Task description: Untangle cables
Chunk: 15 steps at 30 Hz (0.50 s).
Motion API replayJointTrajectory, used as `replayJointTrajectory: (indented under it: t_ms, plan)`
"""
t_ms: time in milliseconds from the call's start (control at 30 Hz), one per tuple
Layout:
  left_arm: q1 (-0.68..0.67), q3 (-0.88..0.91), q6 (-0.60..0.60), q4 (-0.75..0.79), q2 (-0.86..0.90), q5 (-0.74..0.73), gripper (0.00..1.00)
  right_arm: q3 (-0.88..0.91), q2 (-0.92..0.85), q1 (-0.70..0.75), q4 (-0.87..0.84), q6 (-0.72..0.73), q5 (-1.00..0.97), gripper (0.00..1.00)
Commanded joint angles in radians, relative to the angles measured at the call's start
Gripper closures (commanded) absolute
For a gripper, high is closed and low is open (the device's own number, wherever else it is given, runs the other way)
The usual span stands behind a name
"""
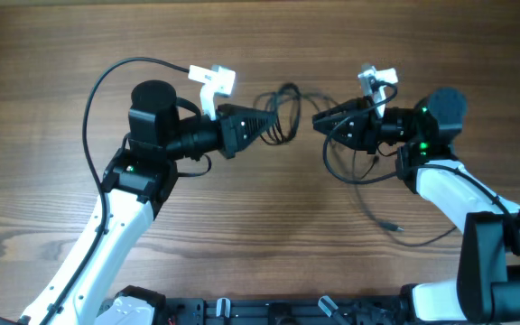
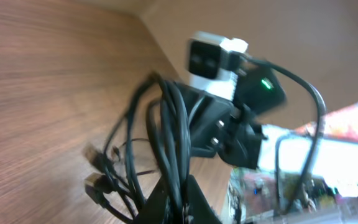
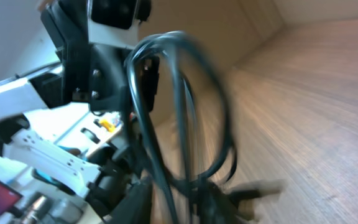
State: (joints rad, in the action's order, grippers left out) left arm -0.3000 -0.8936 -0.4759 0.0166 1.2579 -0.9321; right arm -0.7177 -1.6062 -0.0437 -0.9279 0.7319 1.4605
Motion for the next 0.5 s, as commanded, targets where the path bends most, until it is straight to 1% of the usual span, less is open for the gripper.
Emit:
replayJointTrajectory:
  t_ms: [0,33,133,200,300,333,467]
  plan:
    - [0.009,-0.006,0.204,-0.11,-0.012,-0.126,0.96,-0.009,0.0,-0.001,0.147,-0.298,-0.034,0.15]
    - [0.021,-0.006,0.259,-0.187,-0.012,-0.126,0.96,-0.009,0.0,-0.001,0.183,-0.338,-0.04,0.0]
    - [0.077,-0.006,0.388,-0.399,-0.012,-0.122,0.96,-0.009,0.0,-0.001,0.177,-0.338,-0.026,0.0]
    - [0.097,-0.006,0.418,-0.454,-0.012,-0.123,0.96,-0.009,0.0,-0.002,0.16,-0.339,-0.005,0.0]
    - [0.099,-0.006,0.42,-0.463,-0.011,-0.124,0.96,-0.009,0.0,-0.02,0.151,-0.348,0.02,0.0]
    - [0.099,-0.006,0.42,-0.463,-0.011,-0.132,0.96,-0.009,0.0,-0.037,0.151,-0.378,0.023,0.0]
    - [0.084,-0.006,0.42,-0.464,-0.002,-0.262,0.96,-0.009,0.0,-0.107,0.153,-0.467,0.023,0.0]
